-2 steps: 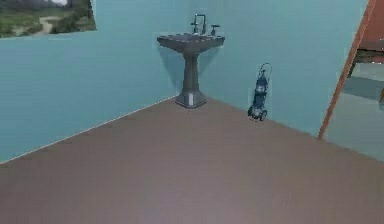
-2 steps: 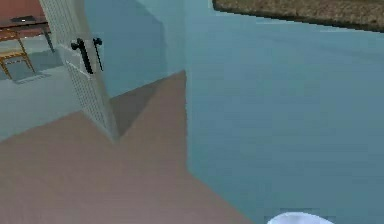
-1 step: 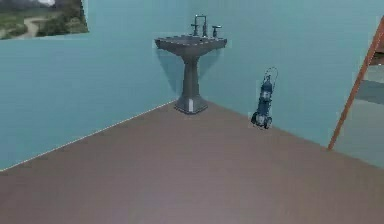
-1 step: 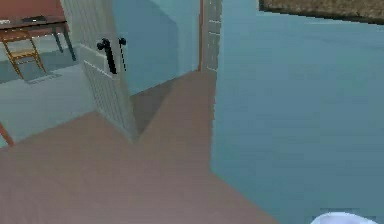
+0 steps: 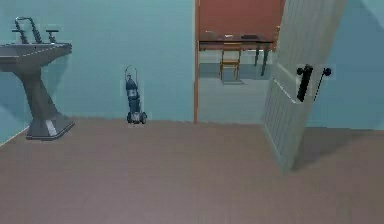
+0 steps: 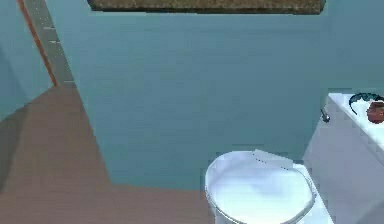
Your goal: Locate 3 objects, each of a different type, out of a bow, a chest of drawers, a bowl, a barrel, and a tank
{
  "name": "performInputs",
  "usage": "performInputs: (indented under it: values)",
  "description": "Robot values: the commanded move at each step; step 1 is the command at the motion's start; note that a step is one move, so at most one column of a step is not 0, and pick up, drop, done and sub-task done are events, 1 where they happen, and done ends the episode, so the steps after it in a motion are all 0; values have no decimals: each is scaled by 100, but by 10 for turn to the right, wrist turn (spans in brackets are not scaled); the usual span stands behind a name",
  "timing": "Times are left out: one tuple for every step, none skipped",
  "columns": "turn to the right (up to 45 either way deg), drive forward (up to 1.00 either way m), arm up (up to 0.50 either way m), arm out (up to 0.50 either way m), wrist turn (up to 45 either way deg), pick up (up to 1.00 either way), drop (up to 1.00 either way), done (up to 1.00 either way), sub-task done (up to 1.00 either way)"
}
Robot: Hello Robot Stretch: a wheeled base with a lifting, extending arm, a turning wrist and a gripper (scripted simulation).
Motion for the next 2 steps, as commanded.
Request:
performInputs:
  values:
    - [0, 100, 0, 0, 0, 0, 0, 0, 0]
    - [0, 75, 0, 0, 0, 0, 0, 0, 0]
